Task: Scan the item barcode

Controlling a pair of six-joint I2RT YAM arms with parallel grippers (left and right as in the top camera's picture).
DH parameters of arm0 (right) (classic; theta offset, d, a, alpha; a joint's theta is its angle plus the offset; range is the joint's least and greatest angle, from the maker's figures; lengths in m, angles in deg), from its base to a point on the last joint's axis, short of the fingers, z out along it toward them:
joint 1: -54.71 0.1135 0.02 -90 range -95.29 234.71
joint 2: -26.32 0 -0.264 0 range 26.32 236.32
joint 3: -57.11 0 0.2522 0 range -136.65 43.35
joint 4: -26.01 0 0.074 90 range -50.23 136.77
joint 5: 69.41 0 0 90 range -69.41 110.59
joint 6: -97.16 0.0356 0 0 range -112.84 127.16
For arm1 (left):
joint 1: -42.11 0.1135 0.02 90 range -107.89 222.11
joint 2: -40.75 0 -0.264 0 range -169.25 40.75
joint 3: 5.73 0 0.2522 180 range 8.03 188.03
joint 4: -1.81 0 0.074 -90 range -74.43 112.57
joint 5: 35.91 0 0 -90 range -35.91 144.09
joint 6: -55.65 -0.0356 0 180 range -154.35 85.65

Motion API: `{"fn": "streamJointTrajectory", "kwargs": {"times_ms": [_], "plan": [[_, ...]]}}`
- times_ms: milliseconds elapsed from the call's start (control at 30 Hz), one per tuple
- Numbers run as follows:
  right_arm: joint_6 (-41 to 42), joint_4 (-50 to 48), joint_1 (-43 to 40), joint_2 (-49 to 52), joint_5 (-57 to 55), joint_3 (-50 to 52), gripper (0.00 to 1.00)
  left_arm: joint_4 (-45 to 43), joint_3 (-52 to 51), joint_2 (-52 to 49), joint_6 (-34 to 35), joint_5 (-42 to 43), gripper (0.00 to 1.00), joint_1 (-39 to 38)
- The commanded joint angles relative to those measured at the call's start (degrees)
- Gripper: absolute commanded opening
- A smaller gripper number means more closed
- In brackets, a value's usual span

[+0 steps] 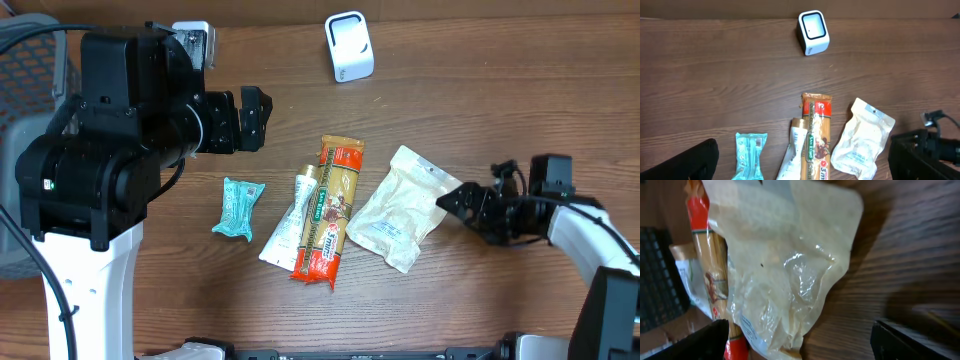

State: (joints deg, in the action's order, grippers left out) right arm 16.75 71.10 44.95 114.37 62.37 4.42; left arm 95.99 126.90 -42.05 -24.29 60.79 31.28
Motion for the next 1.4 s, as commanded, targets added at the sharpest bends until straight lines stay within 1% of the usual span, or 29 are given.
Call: {"fn": "streamJointTrajectory", "kwargs": {"times_ms": [0, 200, 400, 467, 533, 633, 667, 733, 833, 900, 933, 1033, 1167, 1233, 1367], "plan": [[-2.29, -3.67, 0.83, 1.73, 5.88, 2.89, 0.9, -0.07, 0.37, -0.13, -1.27, 0.39, 1.0, -0.04], [-1.42, -11.74, 3.98, 6.08, 4.9, 5.2, 0.9, -0.07, 0.37, -0.13, -1.27, 0.37, 1.0, -0.04], [5.14, -23.82, 8.76, 14.88, 4.59, 5.16, 0.89, -0.07, 0.37, -0.13, -1.29, 0.37, 1.0, -0.04], [5.27, -24.65, 9.16, 15.8, 4.59, 5.05, 0.86, -0.07, 0.37, -0.13, -1.29, 0.39, 1.0, -0.04], [5.16, -24.63, 8.76, 15.8, 4.33, 5.07, 0.79, -0.07, 0.37, -0.13, -1.29, 0.39, 1.0, -0.04], [3.82, -24.61, 8.09, 15.8, 4.57, 5.07, 0.54, -0.07, 0.37, -0.13, -1.27, 0.37, 1.0, -0.04], [3.69, -24.68, 8.09, 15.8, 4.66, 5.07, 0.49, -0.07, 0.37, -0.13, -1.27, 0.39, 1.0, -0.04], [3.67, -24.85, 8.09, 15.8, 4.83, 5.07, 0.35, -0.07, 0.37, -0.13, -1.29, 0.37, 0.99, -0.07], [3.72, -24.57, 8.09, 15.78, 5.11, 4.59, 0.18, -0.07, 0.37, -0.13, -1.29, 0.39, 1.0, -0.04], [3.74, -23.54, 8.09, 15.63, 5.51, 3.82, 0.07, -0.07, 0.37, -0.13, -1.29, 0.39, 1.0, -0.04], [3.87, -22.64, 8.09, 15.37, 5.73, 3.21, 0.04, -0.07, 0.37, -0.13, -1.29, 0.39, 1.0, -0.04], [4.2, -19.45, 8.09, 13.66, 8.41, 0.83, 0.04, -0.07, 0.37, -0.13, -1.29, 0.39, 1.0, -0.04], [5.46, -12.15, 8.09, 9.16, 7.02, -3.45, 0.04, -0.07, 0.37, -0.13, -1.27, 0.39, 1.0, -0.04], [5.49, -7.48, 8.2, 5.9, 4.13, -5.75, 0.04, -0.07, 0.37, -0.13, -1.27, 0.39, 1.0, -0.04], [5.73, 7.37, 10.14, -3.32, -9.86, -13.03, 0.04, -0.07, 0.37, -0.13, -1.29, 0.37, 1.0, -0.04]]}}
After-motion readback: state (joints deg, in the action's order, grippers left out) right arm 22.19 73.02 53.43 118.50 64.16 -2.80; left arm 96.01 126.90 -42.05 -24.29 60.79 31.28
